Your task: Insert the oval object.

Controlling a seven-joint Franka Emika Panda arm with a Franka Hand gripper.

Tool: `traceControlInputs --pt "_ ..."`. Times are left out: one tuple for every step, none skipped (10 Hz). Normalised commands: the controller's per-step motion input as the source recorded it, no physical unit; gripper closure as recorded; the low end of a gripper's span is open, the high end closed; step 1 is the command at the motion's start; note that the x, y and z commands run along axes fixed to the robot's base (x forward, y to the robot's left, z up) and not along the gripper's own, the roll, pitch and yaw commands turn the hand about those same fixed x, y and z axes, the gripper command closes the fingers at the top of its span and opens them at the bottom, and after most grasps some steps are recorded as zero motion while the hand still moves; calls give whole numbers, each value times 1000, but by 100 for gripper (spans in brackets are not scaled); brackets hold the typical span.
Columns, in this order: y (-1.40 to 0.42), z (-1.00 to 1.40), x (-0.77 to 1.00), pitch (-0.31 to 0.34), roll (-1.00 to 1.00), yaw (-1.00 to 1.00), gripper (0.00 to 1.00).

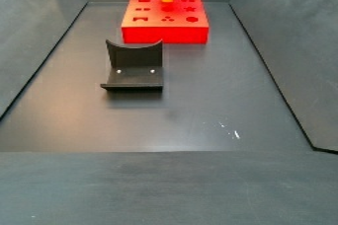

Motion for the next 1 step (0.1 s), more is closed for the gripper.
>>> traceControlInputs --pt "0 0 0 0 0 0 100"
